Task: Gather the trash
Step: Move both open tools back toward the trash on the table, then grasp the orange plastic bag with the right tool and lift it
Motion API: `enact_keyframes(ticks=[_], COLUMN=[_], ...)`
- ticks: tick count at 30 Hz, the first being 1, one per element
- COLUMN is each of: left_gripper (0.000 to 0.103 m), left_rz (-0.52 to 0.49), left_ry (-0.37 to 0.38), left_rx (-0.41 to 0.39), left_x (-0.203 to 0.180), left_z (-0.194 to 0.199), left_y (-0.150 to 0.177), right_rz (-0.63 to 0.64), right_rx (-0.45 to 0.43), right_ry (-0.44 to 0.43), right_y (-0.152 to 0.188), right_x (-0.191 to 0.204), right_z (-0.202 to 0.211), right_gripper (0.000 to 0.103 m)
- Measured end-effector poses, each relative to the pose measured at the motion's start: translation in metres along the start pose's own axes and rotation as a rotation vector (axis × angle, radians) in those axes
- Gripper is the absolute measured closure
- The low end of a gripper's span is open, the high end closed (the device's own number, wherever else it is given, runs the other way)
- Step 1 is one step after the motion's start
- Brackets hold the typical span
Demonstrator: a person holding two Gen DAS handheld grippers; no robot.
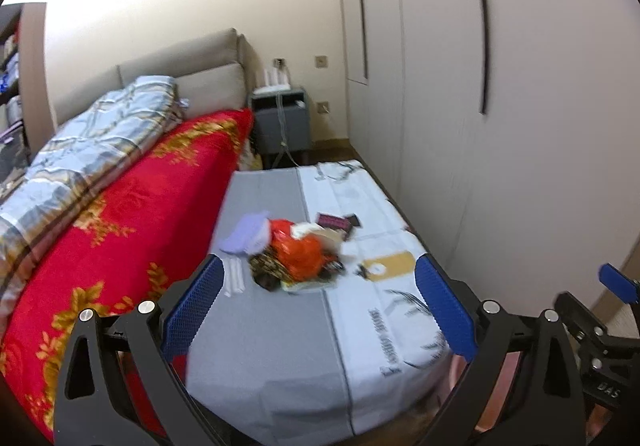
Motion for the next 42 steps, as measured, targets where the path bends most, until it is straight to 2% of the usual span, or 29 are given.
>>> enact_keyframes(ticks=[3,8,12,16,20,23,26,30,33,42], left_gripper=[0.009,0.009,0.009,0.009,0.009,0.009,0.009,0.009,0.009,0.009], left_rz=[0.023,0.094,0.1,0.133,0.176,0.231,0.264,0.265,0.292,0.284], left_ry=[-0.05,-0.122,-0.199,-0.234,-0.269,-0.304,-0.324,-0.362,-0.352,-0.336], left_rx=[-0.008,0.028,0.06,0.075,0.084,0.139,0.139,0.165,0.173,0.202], left_x=[0.025,0.069,0.102,0.13,0.155,0.177,0.189,0.201,0.206,0.204], left_z=[-0.014,-0.051,-0.083,-0.112,-0.134,-0.149,-0.152,-0.155,-0.159,-0.168], left_y=[-0.002,0.009,0.022,0.031,0.037,0.046,0.05,0.055,0.057,0.063], right_rz=[0.012,0.037,0.072,0.122,0.165,0.213,0.269,0.306,0.303,0.298], right_rx=[-0.003,0.006,0.009,-0.022,-0.003,0.001,0.006,0.027,0.048,0.098], right_ry=[-0.008,-0.035,-0.065,-0.083,-0.135,-0.175,-0.199,-0.22,-0.238,-0.222], right_y=[-0.001,-0.001,0.005,0.012,0.024,0.038,0.054,0.069,0.079,0.096], right_x=[0.008,0.031,0.056,0.085,0.119,0.146,0.172,0.19,0.199,0.206], right_z=[-0.018,-0.062,-0.101,-0.147,-0.192,-0.227,-0.264,-0.291,-0.303,-0.328], right_gripper=[0.009,0.009,0.009,0.009,0.009,0.009,0.01,0.016,0.02,0.02])
Point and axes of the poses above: each gripper's, at about its wrist camera, not at the fingertips, and z roughly against the way its jaws point, x to its left, y to its underside, the point moved 10 cm from there along -z, roughly the way its jaws point, and after that the axes turned 14 degrees about -z, right-handed, at the moved point
